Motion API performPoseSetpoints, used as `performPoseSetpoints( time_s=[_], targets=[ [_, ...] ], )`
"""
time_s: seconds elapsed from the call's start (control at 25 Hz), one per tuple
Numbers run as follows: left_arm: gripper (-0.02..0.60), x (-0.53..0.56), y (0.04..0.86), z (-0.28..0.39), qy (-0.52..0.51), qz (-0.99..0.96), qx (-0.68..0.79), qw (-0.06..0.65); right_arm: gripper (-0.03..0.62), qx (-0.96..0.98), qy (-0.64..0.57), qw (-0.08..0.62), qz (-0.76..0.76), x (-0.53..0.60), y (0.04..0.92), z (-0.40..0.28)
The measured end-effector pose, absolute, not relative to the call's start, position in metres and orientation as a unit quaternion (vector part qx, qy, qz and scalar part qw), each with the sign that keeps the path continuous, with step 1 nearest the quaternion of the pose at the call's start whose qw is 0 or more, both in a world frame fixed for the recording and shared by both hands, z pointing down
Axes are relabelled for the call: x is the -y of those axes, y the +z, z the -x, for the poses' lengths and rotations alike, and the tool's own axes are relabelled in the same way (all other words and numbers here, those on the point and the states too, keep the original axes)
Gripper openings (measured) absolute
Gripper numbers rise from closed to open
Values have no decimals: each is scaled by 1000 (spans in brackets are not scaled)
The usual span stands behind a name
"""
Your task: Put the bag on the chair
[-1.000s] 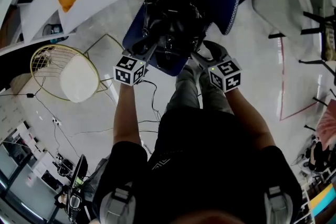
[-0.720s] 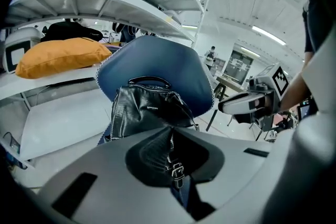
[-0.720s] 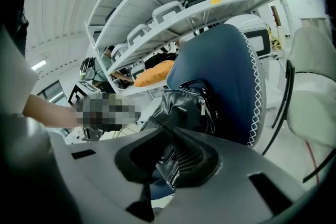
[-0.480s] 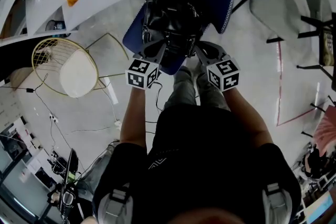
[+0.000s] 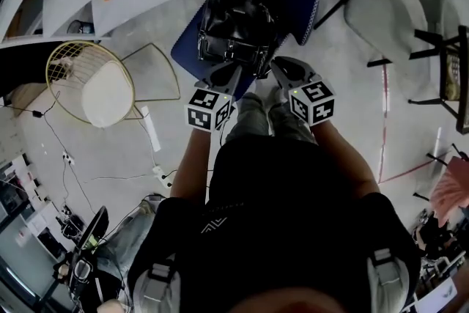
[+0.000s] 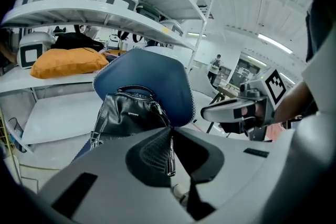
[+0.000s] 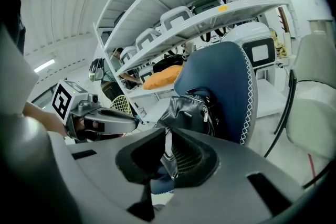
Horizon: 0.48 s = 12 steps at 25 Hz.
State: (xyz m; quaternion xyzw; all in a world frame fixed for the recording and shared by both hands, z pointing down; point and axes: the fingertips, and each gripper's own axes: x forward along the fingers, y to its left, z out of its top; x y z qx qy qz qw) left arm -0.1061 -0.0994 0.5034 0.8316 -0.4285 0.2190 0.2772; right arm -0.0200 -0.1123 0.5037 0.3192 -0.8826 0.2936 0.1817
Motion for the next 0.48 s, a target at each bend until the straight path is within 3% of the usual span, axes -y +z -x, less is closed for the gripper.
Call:
performPoseSetpoints(
  time_s=[0.48],
  targets=[
    [22,84,486,90,238,-817,446,278,55,890,291,185,-299,100,480,12]
  ],
)
